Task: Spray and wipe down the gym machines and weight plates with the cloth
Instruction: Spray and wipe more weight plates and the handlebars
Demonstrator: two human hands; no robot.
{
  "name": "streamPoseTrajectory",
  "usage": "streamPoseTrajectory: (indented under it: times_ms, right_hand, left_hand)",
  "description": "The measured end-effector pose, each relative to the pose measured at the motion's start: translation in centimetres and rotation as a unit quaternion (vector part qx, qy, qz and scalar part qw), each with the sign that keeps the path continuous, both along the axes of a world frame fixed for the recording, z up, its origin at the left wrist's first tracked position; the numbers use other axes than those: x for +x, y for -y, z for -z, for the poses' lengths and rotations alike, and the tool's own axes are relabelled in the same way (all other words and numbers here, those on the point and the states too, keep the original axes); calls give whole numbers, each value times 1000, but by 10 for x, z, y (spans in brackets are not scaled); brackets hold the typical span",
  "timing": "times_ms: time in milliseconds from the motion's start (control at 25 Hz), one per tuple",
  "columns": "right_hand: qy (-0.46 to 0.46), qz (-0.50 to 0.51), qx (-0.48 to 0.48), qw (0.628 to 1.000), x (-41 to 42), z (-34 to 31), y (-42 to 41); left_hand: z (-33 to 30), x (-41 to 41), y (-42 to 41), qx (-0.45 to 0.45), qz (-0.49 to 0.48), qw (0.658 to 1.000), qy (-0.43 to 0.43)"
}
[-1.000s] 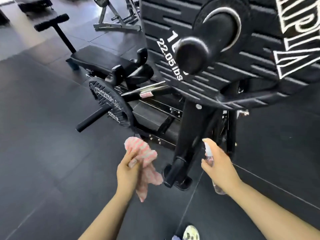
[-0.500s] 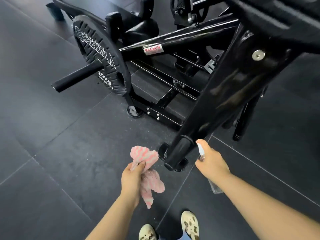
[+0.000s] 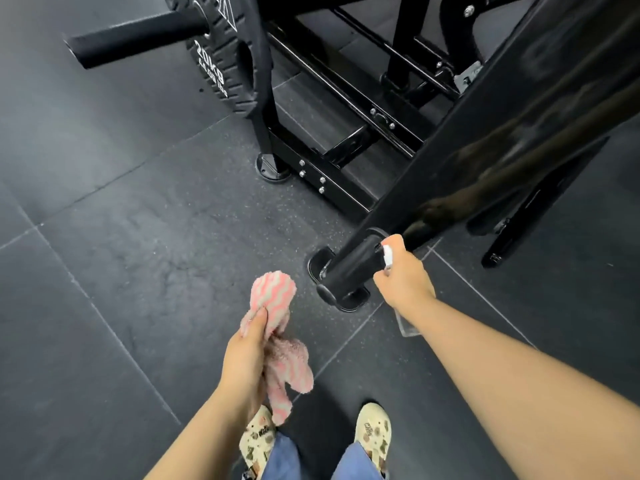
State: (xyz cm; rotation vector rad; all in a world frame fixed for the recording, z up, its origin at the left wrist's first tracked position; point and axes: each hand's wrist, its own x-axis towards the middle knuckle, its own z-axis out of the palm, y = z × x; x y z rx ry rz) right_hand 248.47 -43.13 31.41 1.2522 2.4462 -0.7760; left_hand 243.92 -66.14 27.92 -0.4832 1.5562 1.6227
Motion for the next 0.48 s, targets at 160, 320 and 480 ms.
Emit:
streamPoseTrajectory:
  times_ms: [160, 320, 480]
  right_hand:
    - [-27, -102, -105, 989, 19, 1, 16]
    - [-57, -194, -140, 969, 21, 6, 27]
    - [-70, -133, -105, 983, 30, 18, 10]
  left_hand:
    - [5, 16, -12, -5, 3, 999, -40]
    - [9, 19, -27, -19, -56, 998, -34]
    - [13, 28, -50, -63, -11, 991, -119]
